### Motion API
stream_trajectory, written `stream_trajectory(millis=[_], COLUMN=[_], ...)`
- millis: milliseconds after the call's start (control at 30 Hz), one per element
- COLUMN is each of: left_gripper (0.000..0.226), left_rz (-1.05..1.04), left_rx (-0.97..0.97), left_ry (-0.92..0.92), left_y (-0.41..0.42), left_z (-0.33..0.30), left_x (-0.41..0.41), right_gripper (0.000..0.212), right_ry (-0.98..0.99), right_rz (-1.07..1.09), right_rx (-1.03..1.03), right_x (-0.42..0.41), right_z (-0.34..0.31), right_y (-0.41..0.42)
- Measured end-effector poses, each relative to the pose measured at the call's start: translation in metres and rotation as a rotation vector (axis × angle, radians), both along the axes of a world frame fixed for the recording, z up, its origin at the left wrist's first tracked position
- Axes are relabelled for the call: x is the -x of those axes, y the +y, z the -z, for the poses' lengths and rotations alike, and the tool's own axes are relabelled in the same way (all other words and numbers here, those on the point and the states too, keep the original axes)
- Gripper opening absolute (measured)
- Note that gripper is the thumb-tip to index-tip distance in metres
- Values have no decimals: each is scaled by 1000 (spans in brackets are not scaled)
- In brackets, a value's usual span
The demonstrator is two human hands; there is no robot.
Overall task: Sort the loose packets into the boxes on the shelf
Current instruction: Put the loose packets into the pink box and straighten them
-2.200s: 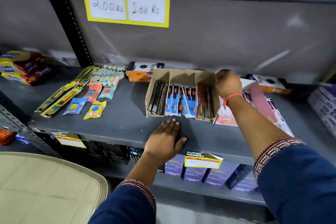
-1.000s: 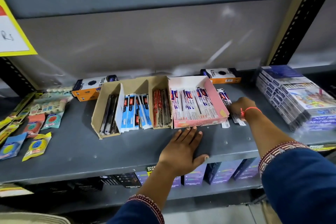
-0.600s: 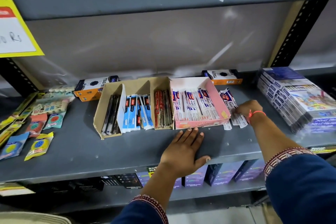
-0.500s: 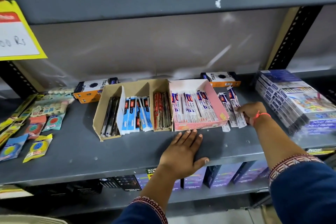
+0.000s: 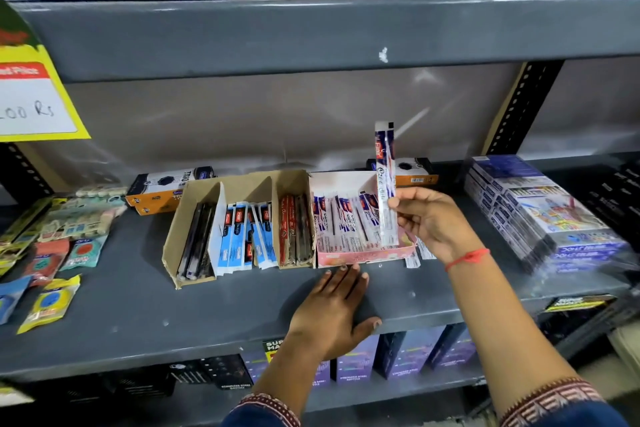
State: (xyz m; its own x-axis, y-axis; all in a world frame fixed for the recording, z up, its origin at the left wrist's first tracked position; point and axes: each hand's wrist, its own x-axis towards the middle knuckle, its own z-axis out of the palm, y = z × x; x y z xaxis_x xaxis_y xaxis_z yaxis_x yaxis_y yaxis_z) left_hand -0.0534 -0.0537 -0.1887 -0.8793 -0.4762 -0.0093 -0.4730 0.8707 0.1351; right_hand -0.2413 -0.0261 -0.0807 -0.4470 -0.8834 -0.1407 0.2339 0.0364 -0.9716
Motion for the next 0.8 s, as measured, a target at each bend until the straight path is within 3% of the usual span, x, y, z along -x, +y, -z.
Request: stream_trajectory(millis=[300, 500, 667, 800], left_gripper=[95, 88, 76, 76], left_rz=[15, -18, -60, -80], left_rx=[-14, -4, -90, -3], left_ry=[9, 25, -33, -55], left_y=[1, 0, -1, -3], left_z=[-2, -2, 6, 5], left_x=[1, 1, 1, 3], right_gripper=[23, 22, 37, 37], right_ry=[72, 296, 481, 598], right_rz=[16, 4, -35, -34], right_rx=[-104, -320, -491, -533], right_x=[-15, -26, -32, -28], right_z=[2, 19, 47, 53], right_y=[-27, -64, -85, -88])
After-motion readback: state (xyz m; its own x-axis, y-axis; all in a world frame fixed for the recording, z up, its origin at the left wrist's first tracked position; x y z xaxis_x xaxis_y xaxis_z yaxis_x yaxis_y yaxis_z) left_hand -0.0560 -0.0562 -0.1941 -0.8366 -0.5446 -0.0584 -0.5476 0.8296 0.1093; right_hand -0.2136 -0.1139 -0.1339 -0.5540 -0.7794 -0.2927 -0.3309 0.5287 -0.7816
